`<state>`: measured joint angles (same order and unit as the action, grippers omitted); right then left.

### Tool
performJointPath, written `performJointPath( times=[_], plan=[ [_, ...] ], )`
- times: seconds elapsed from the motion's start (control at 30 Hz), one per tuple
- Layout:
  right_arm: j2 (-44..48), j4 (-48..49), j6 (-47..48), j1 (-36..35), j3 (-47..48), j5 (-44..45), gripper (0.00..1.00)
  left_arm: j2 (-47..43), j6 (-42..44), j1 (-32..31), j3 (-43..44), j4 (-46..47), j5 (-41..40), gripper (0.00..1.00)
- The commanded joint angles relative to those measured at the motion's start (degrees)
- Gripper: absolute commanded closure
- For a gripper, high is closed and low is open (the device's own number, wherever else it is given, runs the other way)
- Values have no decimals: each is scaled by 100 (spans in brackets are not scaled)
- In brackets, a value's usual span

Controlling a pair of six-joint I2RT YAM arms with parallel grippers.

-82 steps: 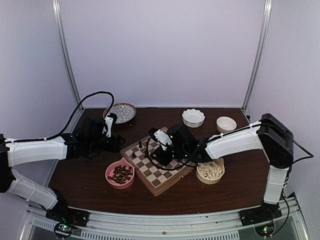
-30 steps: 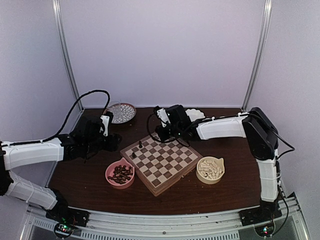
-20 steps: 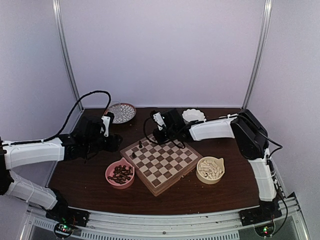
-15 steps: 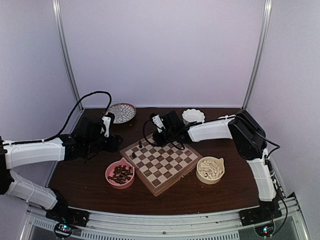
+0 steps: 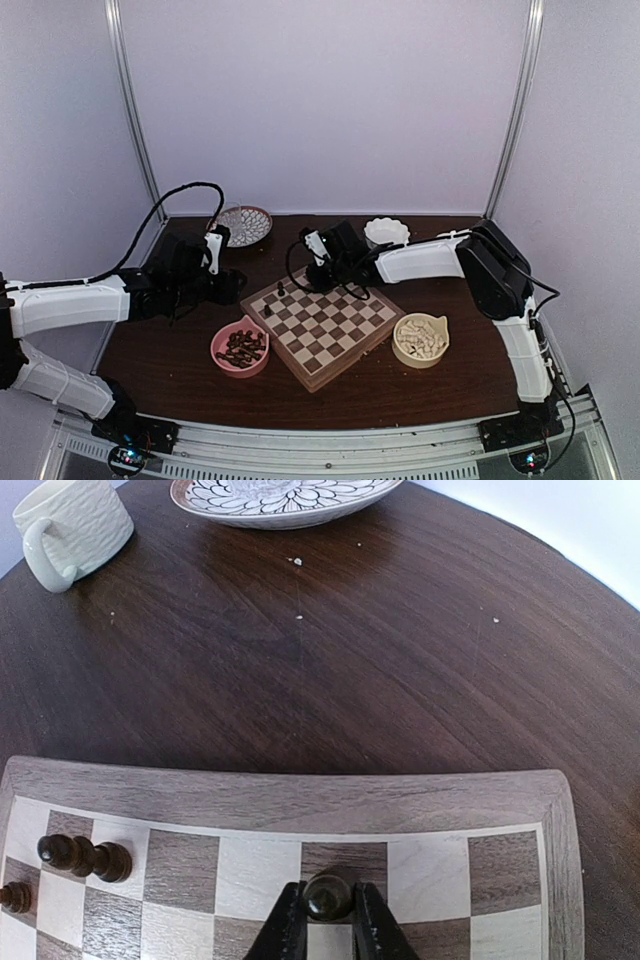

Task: Set up the chess pieces on the board
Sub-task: Place the bishop on f8.

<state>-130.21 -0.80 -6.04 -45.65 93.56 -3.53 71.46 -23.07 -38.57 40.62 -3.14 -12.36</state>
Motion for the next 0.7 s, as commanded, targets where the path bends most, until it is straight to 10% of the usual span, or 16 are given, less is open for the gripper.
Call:
performJointPath(
  times=[0.0, 0.43, 0.67],
  plan=[
    [-109, -76, 6, 3, 189, 38, 80, 19, 75, 16, 141, 107, 92, 39],
    [359, -157, 20, 4, 68, 21, 49, -111, 187, 11, 94, 45, 300, 43],
    [1199, 62, 83, -142, -780, 296, 48, -134, 305, 7, -28, 16, 561, 57]
  ],
)
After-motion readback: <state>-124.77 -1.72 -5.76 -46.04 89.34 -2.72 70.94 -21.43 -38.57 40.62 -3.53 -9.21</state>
